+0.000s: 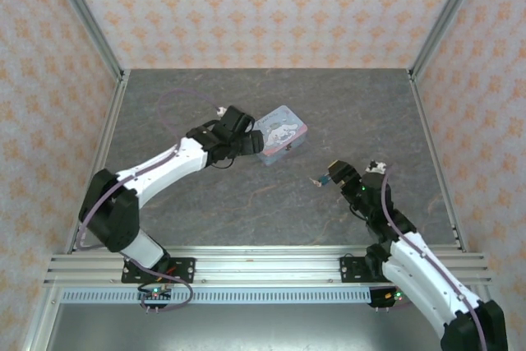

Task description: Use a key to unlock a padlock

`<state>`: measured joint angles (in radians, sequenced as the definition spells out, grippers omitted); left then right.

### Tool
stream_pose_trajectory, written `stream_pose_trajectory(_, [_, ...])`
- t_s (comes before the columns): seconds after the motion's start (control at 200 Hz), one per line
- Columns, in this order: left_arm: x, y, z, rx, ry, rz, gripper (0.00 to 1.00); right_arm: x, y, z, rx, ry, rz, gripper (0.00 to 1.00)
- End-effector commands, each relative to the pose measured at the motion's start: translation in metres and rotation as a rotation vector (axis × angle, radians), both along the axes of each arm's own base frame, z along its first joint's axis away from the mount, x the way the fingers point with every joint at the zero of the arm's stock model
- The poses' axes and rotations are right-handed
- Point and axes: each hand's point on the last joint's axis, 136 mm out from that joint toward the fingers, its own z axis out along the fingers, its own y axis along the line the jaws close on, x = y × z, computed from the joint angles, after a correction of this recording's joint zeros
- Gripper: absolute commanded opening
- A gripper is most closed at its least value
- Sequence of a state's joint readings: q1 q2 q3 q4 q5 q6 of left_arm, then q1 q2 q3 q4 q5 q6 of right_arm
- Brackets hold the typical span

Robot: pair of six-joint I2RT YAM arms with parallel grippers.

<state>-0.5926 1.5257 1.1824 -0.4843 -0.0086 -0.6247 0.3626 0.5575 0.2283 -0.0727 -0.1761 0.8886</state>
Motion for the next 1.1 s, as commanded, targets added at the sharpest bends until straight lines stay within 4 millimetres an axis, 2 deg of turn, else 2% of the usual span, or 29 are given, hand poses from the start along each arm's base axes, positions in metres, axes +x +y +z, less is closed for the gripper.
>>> stream_pose_trajectory(0.0, [-0.008,0.035,0.023,0.074,-0.048,0.051,0.87,-0.008,-0.013,-0.001,-0.104,0.078,-0.020,1.00])
stream_pose_trajectory(0.195, [-0.011,0.101,0.051,0.124,-0.125,0.198,0.89,0.017,-0.027,0.037,-0.323,0.103,-0.037,0.99])
stream_pose_trajectory(0.32, [-0.016,0.143,0.063,0.204,-0.172,0.278,0.90,0.039,-0.052,0.058,-0.545,0.132,-0.118,0.99])
stream_pose_trajectory(0.41, [-0.022,0.173,0.066,0.302,-0.223,0.369,1.00,0.055,-0.072,0.069,-0.694,0.143,-0.181,0.99])
stream_pose_trajectory(0.556, [-0.035,0.218,0.071,0.480,-0.375,0.547,1.00,0.078,-0.105,0.086,-0.887,0.079,-0.296,0.99])
stream_pose_trajectory(0.676, [-0.043,0.237,0.062,0.529,-0.443,0.596,1.00,0.090,-0.127,0.103,-0.991,-0.013,-0.379,0.99])
stream_pose_trajectory(0.751, [-0.044,0.245,0.053,0.503,-0.481,0.609,1.00,0.098,-0.142,0.098,-1.002,-0.007,-0.401,0.99])
stream_pose_trajectory(0.851, [-0.037,0.250,0.041,0.520,-0.498,0.585,1.00,0.109,-0.149,0.081,-1.047,0.008,-0.403,0.99])
stream_pose_trajectory(0.871, [-0.034,0.250,0.037,0.529,-0.490,0.563,1.00,0.110,-0.149,0.080,-1.054,0.002,-0.399,0.99])
stream_pose_trajectory(0.881, [-0.032,0.248,0.035,0.531,-0.486,0.548,1.00,0.113,-0.148,0.071,-1.069,0.015,-0.380,0.99])
stream_pose_trajectory(0.981, [-0.020,0.245,0.019,0.584,-0.464,0.476,1.00,0.123,-0.140,0.044,-1.077,0.014,-0.313,0.99])
stream_pose_trajectory(1.096, [-0.007,0.240,0.002,0.581,-0.483,0.421,1.00,0.127,-0.134,0.025,-1.062,-0.036,-0.293,0.99])
